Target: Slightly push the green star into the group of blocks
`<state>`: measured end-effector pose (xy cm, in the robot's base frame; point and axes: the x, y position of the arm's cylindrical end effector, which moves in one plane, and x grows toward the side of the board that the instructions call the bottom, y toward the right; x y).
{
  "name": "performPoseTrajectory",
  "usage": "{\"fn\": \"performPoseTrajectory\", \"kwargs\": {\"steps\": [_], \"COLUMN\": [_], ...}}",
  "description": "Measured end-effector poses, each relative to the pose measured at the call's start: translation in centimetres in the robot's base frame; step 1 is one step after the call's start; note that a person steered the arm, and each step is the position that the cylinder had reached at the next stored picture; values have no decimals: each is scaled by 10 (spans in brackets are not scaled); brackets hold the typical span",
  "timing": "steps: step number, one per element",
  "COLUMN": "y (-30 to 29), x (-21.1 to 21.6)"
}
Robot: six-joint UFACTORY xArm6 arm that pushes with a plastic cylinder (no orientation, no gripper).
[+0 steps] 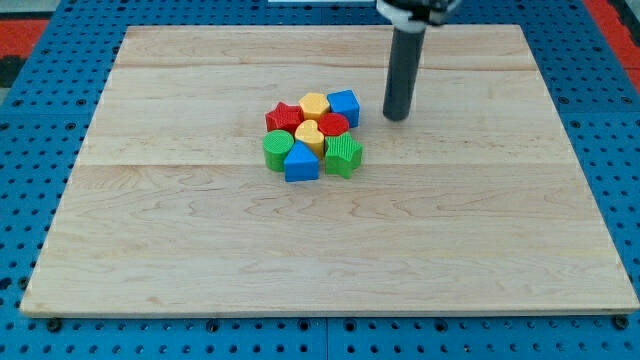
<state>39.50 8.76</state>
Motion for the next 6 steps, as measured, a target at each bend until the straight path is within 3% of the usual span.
{"fn": "performPoseTrajectory", "kwargs": {"steps": [1, 2, 4, 5, 6], "y": [-5, -52, -111, -99, -133], "x": [52, 54, 28, 11, 10]}}
